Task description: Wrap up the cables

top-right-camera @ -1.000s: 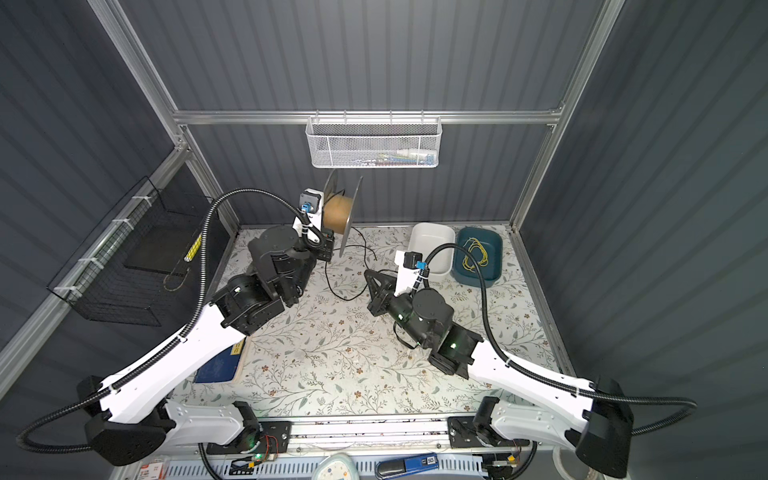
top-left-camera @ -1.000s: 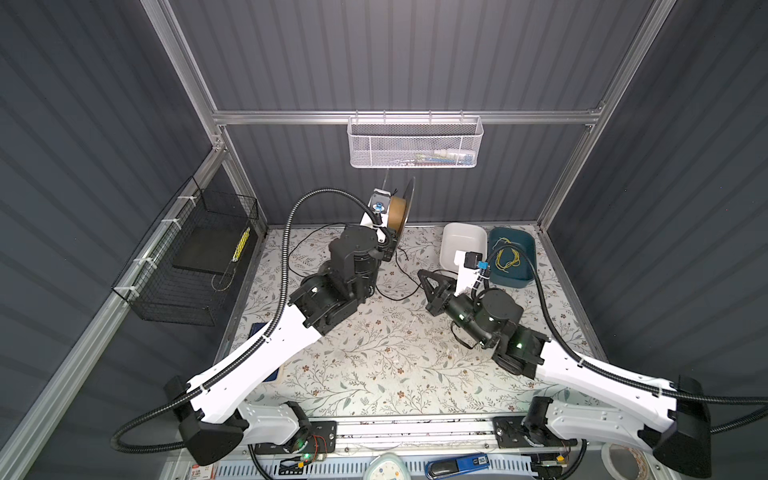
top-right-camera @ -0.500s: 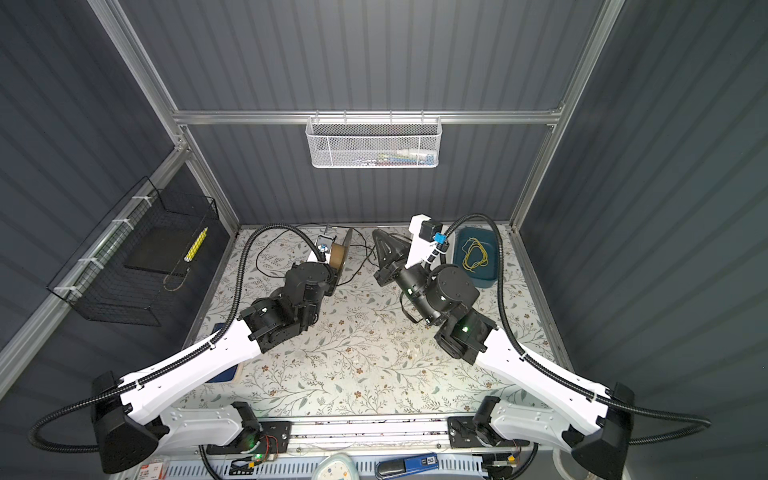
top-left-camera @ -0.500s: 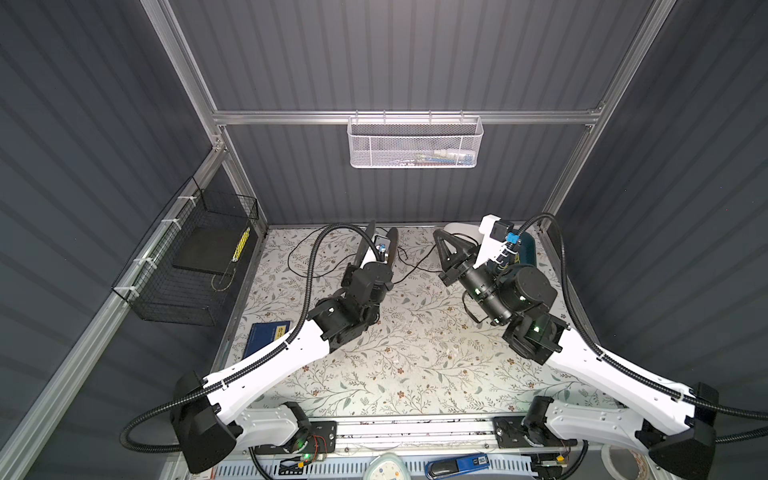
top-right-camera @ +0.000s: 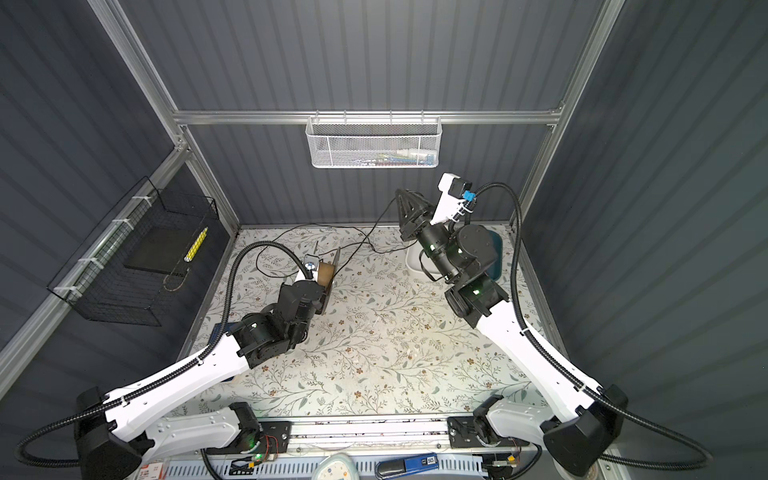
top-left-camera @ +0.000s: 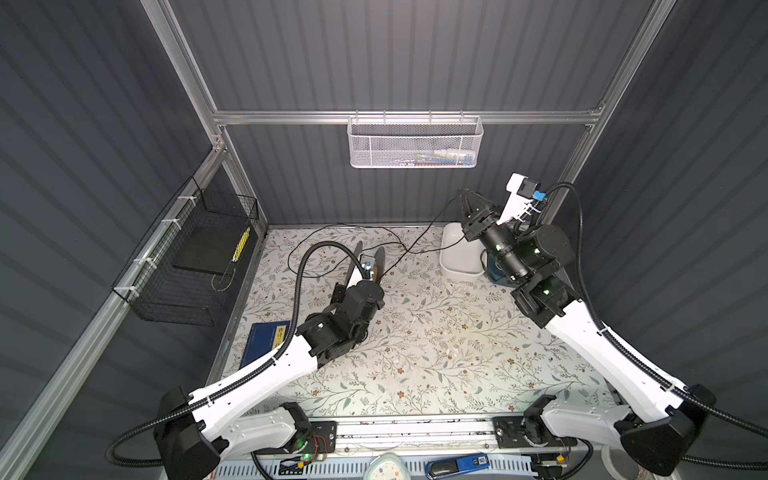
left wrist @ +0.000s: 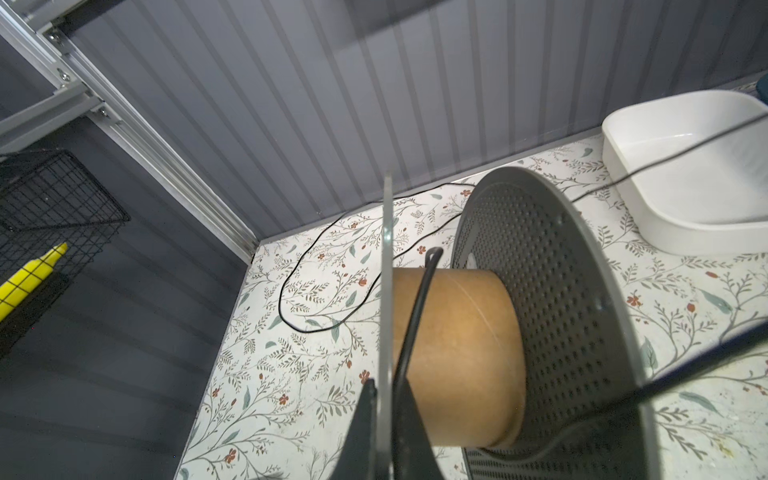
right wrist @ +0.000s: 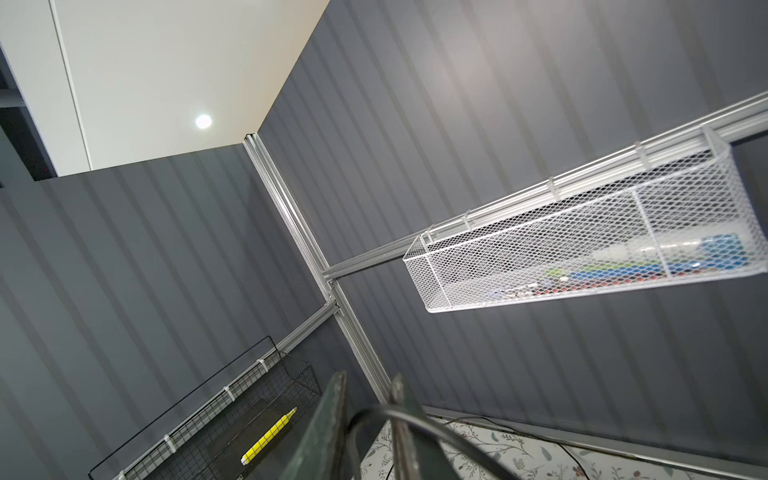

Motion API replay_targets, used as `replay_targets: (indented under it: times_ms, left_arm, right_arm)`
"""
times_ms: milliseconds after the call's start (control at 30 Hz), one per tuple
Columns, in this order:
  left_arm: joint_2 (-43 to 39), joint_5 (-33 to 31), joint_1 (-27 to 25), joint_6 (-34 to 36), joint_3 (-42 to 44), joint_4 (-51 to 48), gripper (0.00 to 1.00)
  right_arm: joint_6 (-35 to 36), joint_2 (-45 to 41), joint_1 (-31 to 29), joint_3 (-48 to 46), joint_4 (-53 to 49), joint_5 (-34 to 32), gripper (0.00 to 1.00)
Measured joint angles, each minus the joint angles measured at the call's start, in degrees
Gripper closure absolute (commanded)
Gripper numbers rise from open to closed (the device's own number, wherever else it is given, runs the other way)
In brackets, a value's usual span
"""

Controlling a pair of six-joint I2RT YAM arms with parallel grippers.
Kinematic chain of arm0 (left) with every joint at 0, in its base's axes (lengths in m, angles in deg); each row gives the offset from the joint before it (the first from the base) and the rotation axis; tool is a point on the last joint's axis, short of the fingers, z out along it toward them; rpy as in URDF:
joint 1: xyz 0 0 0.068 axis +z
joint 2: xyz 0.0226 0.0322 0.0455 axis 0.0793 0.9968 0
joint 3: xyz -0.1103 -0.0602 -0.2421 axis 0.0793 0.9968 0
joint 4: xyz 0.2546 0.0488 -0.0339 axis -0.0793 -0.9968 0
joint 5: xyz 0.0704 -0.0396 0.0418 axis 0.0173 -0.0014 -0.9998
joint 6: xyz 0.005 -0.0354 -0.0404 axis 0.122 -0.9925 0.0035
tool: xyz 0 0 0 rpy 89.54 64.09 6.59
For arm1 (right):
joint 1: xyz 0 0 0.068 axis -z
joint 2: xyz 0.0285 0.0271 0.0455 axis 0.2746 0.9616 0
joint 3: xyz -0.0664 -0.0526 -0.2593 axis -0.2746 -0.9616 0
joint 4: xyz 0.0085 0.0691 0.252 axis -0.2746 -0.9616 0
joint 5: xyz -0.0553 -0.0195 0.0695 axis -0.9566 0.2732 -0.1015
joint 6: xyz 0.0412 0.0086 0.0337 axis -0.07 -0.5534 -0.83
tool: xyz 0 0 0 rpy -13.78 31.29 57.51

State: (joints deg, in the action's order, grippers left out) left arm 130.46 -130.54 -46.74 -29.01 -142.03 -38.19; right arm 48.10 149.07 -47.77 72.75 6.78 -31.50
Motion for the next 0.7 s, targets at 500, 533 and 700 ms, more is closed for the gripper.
replay_targets:
  times_ms: [500, 533, 700]
  left_arm:
    - [-5.55, 1.09, 0.0, -2.64, 4.04, -4.5, 1.0]
    - [-5.44, 1.2, 0.0, -2.64, 4.0, -4.59, 1.0]
    - [-4.28, 1.25, 0.0, -2.36, 2.56, -5.86, 1.0]
  right_arm:
    - [-7.96, 8.17, 10.58, 13.94, 1.33, 7.8, 0.63]
    - [-9.07, 8.46, 10.6, 13.22, 1.95, 8.39, 0.63]
    - [-13.51, 4.35, 9.05, -1.79, 4.2, 8.39, 0.48]
